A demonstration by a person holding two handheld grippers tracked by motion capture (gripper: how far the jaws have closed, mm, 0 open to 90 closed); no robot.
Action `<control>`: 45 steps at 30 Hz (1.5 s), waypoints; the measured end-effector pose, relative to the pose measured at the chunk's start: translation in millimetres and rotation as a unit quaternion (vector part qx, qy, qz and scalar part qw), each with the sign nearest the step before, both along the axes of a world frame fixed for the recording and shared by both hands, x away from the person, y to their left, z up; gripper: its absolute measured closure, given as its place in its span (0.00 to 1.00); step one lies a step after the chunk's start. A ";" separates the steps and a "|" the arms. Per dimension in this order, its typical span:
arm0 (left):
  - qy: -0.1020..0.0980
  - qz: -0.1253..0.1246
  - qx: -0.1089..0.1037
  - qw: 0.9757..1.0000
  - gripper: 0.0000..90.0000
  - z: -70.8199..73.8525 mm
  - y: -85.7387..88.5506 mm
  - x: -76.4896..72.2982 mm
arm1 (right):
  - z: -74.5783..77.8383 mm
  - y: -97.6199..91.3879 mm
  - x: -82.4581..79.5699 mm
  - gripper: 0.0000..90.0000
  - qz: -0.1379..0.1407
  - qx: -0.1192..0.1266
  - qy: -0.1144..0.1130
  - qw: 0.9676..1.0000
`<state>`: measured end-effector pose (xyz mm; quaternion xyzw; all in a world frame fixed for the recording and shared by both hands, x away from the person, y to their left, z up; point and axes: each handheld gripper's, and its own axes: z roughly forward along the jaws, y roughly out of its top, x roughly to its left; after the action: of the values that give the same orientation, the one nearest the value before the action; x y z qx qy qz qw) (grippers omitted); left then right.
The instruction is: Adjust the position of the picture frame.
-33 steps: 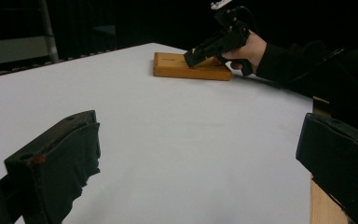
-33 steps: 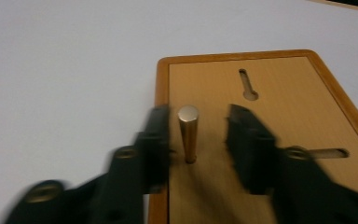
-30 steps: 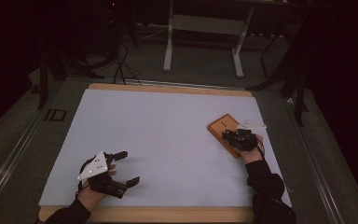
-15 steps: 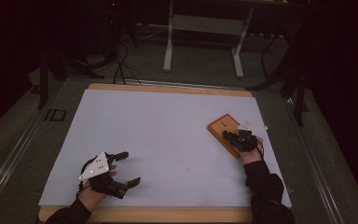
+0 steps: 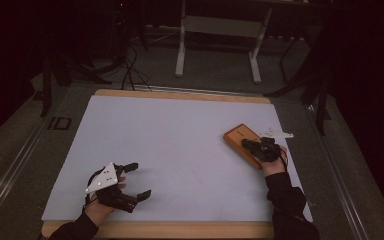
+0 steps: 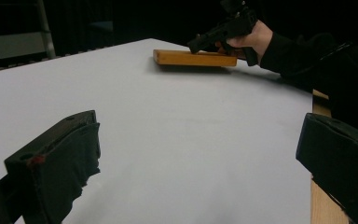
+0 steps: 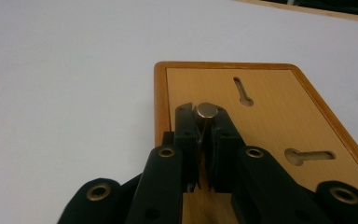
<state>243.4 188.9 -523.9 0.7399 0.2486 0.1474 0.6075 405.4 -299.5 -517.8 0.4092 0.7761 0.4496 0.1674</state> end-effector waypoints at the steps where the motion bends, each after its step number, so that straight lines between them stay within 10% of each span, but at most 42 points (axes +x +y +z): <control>1: 0.000 0.000 0.000 1.000 0.00 0.0 -0.2 0.0 | 0.5 0.2 -0.4 0.94 0.001 0.001 -0.001 1.000; 28: -0.002 -0.001 0.000 1.000 0.00 1.0 -0.9 -0.7 | 63.7 84.2 -36.0 0.94 0.045 0.028 -0.045 0.998; 45: -0.007 -0.006 0.002 1.000 0.00 1.2 -1.3 -1.8 | 31.9 156.7 -38.3 0.94 0.047 -0.013 -0.045 0.998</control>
<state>241.6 187.6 -522.7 0.7416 0.2399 0.1496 0.6084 367.1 -142.7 -485.9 0.3497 0.7919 0.4648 0.1859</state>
